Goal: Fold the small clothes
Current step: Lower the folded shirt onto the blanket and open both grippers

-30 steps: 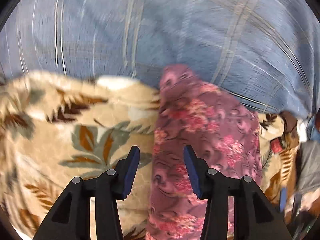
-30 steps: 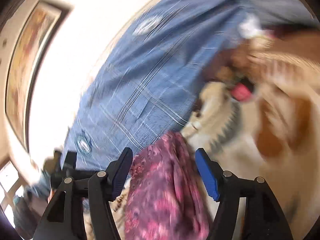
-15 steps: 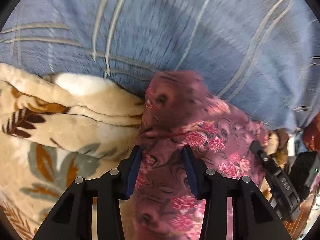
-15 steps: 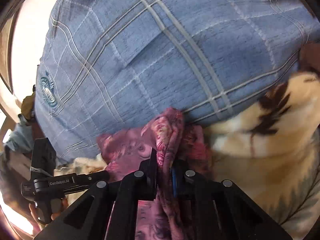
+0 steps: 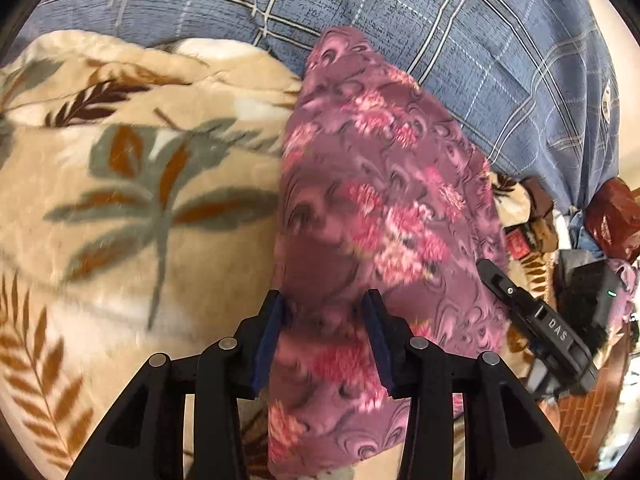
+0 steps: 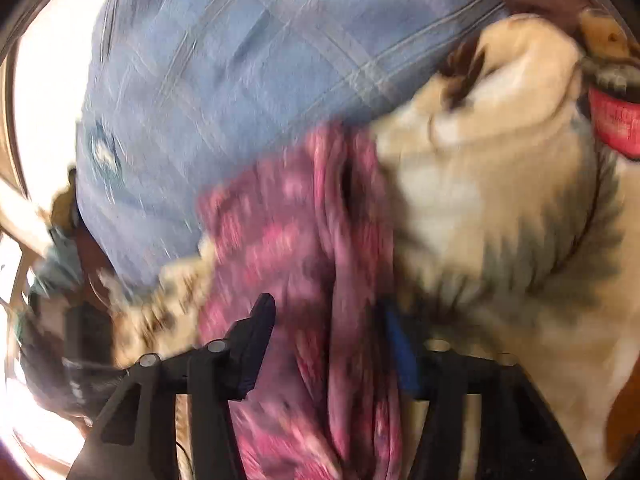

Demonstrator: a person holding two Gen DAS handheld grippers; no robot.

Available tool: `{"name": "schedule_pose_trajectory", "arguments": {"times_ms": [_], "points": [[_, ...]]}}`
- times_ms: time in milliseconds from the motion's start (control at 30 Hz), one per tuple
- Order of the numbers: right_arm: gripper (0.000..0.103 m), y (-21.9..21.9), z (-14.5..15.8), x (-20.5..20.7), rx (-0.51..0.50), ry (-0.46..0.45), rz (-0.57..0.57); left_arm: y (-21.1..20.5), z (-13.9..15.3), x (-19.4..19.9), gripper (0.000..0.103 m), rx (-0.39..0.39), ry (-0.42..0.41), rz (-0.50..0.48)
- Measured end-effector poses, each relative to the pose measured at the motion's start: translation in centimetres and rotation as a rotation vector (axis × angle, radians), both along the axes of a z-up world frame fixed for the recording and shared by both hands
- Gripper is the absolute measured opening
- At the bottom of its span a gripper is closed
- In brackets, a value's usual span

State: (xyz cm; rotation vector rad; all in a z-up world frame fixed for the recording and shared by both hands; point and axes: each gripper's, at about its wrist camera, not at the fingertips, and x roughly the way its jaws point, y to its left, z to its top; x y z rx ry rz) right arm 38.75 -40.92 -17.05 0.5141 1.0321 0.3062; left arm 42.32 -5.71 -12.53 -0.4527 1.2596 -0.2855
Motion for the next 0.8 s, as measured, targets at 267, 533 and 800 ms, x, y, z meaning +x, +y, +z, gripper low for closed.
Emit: {"name": "schedule_pose_trajectory", "arguments": {"times_ms": [267,533,800], "points": [[0.034,-1.5,1.2,-1.9,0.022,0.009,-0.072,1.5,1.1,-2.0,0.042,-0.035,0.061,0.037],[0.019,-0.9,0.6,-9.9,-0.028,0.024,0.043,1.0,0.0,-7.3,0.042,-0.031,0.113,-0.013],[0.01,-3.3,-0.3,-11.7,-0.056,0.017,-0.076,0.1,1.1,-8.8,0.043,0.088,0.067,-0.022]]}}
